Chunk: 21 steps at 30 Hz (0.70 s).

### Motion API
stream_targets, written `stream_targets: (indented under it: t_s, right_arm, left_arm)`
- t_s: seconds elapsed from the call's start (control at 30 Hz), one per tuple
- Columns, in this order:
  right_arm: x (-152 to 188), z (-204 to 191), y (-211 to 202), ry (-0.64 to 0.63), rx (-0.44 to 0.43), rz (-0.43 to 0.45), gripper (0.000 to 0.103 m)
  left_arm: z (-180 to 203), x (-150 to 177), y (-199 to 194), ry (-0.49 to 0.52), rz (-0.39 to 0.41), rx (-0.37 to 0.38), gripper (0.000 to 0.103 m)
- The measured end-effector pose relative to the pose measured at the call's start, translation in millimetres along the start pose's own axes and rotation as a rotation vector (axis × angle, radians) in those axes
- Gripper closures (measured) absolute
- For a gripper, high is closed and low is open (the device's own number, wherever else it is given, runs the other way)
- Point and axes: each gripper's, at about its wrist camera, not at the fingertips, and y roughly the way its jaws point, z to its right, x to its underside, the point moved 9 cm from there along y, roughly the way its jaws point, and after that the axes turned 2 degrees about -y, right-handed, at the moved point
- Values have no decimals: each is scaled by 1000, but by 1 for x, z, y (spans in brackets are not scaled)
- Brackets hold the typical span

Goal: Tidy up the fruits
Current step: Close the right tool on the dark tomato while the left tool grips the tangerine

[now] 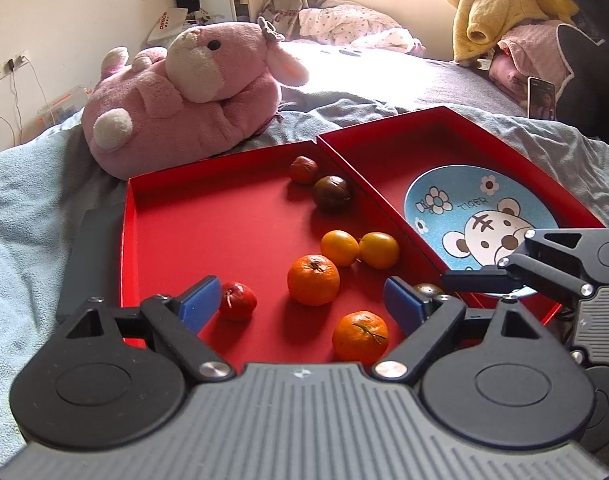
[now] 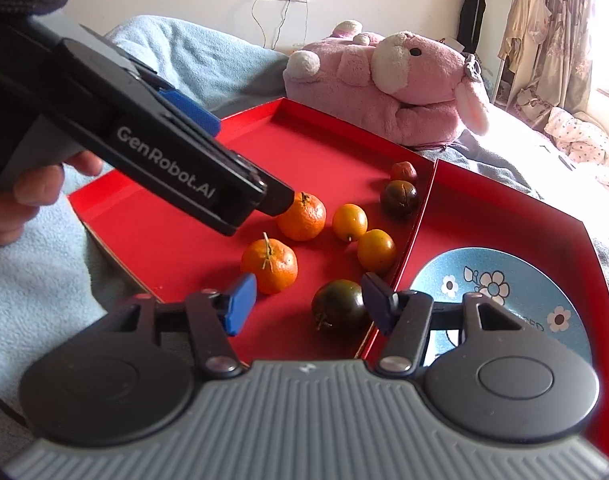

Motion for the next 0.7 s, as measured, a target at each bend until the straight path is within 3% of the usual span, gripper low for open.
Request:
stream_targets:
  t_s: [0.2,0.5,0.7]
  right_arm:
    - [7,0,6,-72,49,-27,48]
    - [11,-2,14,-198,102,-42,60]
    - [10,-1,17,-228,91,-46,61]
  left_arm:
    - [19,8,5,55,-35,53,17]
    - [22,22,21,53,-136,90,39]
    - [30,31,31,90,-196,102,40]
